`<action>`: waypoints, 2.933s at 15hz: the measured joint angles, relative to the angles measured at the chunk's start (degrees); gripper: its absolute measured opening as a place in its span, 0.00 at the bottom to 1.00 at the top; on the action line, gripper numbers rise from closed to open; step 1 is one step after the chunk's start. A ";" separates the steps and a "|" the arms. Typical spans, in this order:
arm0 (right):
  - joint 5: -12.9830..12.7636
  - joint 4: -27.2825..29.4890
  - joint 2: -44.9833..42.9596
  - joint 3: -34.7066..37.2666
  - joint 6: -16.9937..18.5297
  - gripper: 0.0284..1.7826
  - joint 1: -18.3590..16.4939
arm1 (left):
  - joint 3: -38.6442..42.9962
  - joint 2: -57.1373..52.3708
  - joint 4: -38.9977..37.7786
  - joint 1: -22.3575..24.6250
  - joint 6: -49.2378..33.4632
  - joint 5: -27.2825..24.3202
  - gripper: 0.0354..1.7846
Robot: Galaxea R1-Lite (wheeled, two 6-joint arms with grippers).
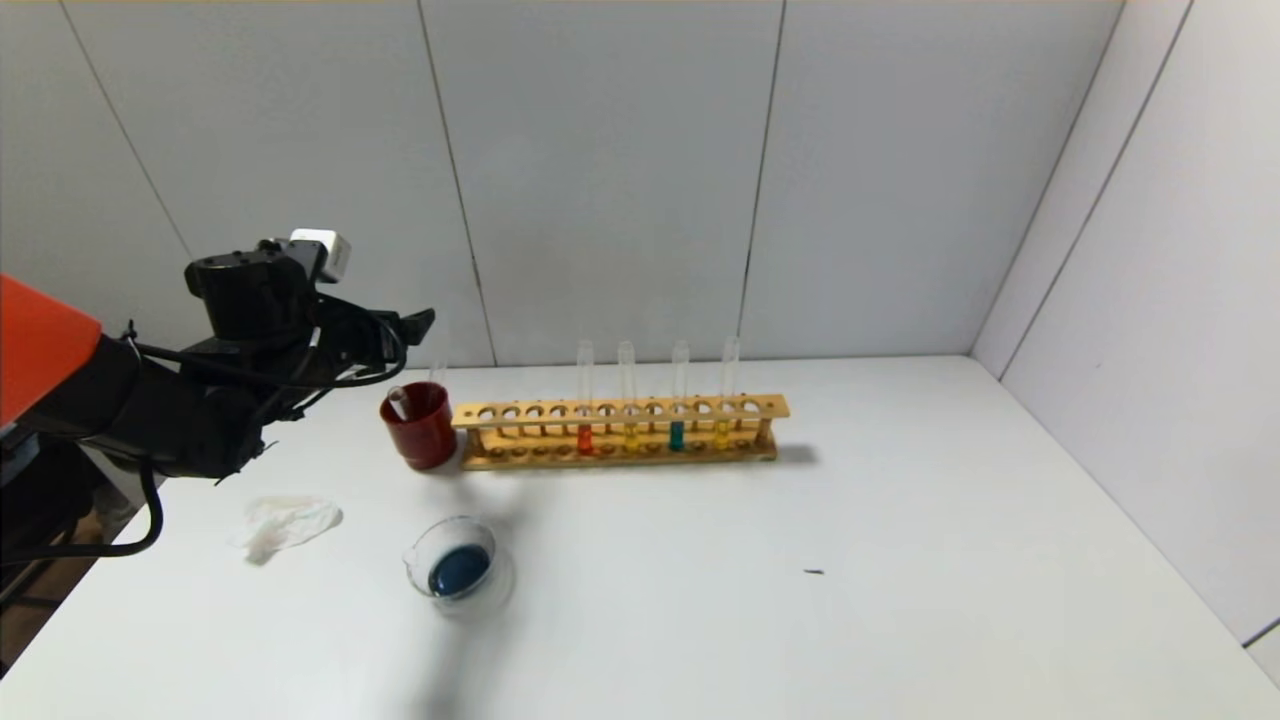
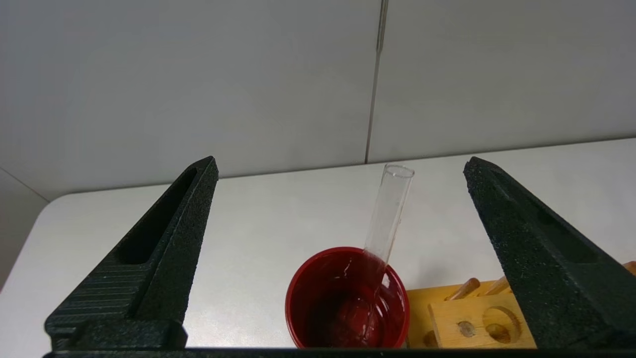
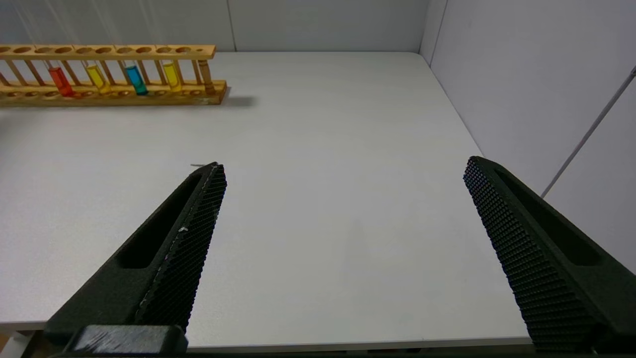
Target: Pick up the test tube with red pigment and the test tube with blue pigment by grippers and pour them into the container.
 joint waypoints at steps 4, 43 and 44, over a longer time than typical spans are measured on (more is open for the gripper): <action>0.00 0.02 0.00 0.00 0.02 0.98 -0.02 | 0.22 -5.74 4.66 0.05 0.00 0.11 0.97; 0.00 0.00 0.00 0.00 0.05 0.98 0.00 | 57.48 -114.43 44.31 2.12 1.24 -5.83 0.97; 0.00 0.02 0.00 0.00 0.02 0.98 -0.05 | 58.00 -114.75 46.10 2.12 1.63 -3.67 0.97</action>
